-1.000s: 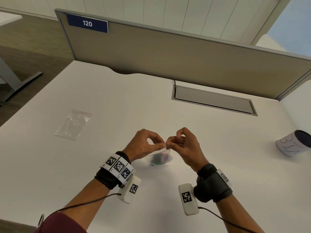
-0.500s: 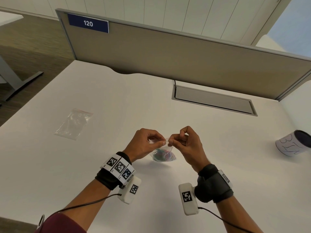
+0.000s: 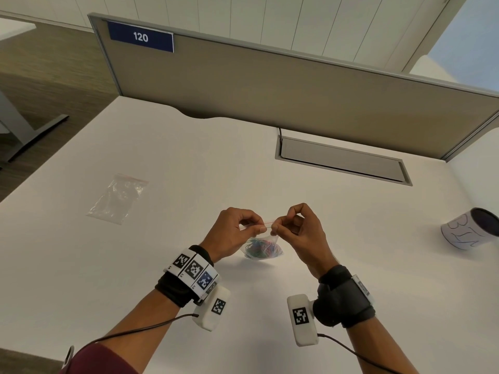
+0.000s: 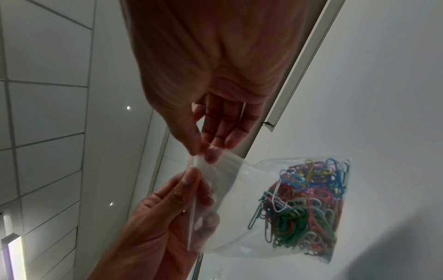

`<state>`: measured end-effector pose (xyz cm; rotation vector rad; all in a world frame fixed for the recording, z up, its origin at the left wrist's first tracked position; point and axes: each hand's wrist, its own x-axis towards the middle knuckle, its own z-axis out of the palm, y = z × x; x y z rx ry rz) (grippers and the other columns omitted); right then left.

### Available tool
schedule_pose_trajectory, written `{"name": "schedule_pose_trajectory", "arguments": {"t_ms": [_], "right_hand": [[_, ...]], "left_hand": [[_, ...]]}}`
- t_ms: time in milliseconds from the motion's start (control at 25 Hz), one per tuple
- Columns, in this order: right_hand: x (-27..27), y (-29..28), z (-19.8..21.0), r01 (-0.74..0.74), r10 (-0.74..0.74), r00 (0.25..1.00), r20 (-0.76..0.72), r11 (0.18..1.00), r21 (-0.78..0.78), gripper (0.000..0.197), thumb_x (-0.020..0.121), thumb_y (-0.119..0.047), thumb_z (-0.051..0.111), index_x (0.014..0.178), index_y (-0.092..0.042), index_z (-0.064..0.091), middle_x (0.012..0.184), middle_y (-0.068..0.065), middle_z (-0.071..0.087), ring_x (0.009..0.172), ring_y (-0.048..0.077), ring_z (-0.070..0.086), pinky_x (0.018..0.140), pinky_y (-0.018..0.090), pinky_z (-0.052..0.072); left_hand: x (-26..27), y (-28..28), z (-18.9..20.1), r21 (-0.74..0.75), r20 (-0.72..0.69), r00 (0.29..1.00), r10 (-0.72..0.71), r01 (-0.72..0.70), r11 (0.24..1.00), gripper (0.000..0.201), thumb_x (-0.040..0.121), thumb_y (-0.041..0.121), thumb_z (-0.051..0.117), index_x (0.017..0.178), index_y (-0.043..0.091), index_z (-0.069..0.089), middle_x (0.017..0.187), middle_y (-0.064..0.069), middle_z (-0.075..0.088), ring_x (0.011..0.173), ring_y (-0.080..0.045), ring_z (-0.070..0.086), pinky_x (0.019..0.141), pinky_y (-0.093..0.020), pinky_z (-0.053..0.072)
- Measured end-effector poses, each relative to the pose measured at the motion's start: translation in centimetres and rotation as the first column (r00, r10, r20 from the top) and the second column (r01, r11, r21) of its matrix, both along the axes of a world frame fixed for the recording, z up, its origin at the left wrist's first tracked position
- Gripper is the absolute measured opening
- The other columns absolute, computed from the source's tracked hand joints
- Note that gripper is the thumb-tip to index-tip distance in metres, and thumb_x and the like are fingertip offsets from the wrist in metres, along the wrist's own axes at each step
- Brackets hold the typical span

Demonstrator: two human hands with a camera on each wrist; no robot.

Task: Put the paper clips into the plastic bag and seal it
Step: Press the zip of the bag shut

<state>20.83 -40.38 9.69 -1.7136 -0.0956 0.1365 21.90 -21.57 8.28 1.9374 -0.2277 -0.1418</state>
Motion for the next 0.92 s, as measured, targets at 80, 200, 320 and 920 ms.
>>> {"name": "schedule_pose_trajectory", "arguments": {"t_ms": [80, 200, 320, 920], "right_hand": [[-0.06, 0.0, 0.15, -0.014, 0.014, 1.0, -0.018, 1.0, -0.003, 0.034, 0.08, -0.006, 0.073, 0.098, 0.002, 0.045, 0.083, 0.012, 0.073, 0.076, 0.022, 0.072, 0.072, 0.022, 0.057], [-0.09, 0.1, 0.1, -0.032, 0.031, 0.999, -0.027, 0.999, -0.024, 0.031, 0.08, -0.006, 0.073, 0.095, 0.002, 0.047, 0.083, 0.011, 0.074, 0.076, 0.018, 0.072, 0.072, 0.022, 0.057], [-0.1, 0.32, -0.21, 0.001, -0.001, 1.0, -0.014, 1.0, -0.031, 0.029, 0.081, -0.003, 0.071, 0.091, -0.002, 0.043, 0.084, 0.012, 0.074, 0.076, 0.019, 0.071, 0.075, 0.025, 0.058], [-0.31, 0.0, -0.13, 0.033, -0.031, 0.998, -0.057, 0.999, 0.031, 0.031, 0.081, -0.005, 0.072, 0.096, -0.005, 0.045, 0.086, 0.013, 0.072, 0.077, 0.023, 0.068, 0.076, 0.029, 0.056]], "left_hand": [[-0.09, 0.11, 0.16, -0.046, -0.021, 1.0, -0.006, 0.005, 0.999, 0.011, 0.082, 0.015, 0.074, 0.087, 0.005, 0.075, 0.073, -0.001, 0.071, 0.065, -0.004, 0.062, 0.067, -0.01, 0.048], [-0.23, 0.23, 0.23, -0.067, -0.049, 0.998, -0.037, 0.034, 0.997, 0.01, 0.081, 0.013, 0.074, 0.087, 0.005, 0.075, 0.077, -0.005, 0.073, 0.068, -0.013, 0.066, 0.071, -0.019, 0.056], [-0.39, 0.3, 0.15, -0.092, -0.067, 0.997, -0.039, 0.032, 0.995, 0.012, 0.079, 0.013, 0.076, 0.089, 0.006, 0.076, 0.081, -0.007, 0.075, 0.073, -0.017, 0.07, 0.076, -0.025, 0.059], [-0.13, -0.01, -0.14, 0.0, -0.022, 0.998, -0.052, 0.052, 0.999, 0.004, 0.086, 0.015, 0.068, 0.083, 0.014, 0.068, 0.073, 0.009, 0.063, 0.067, -0.002, 0.055, 0.068, -0.011, 0.043]]}}
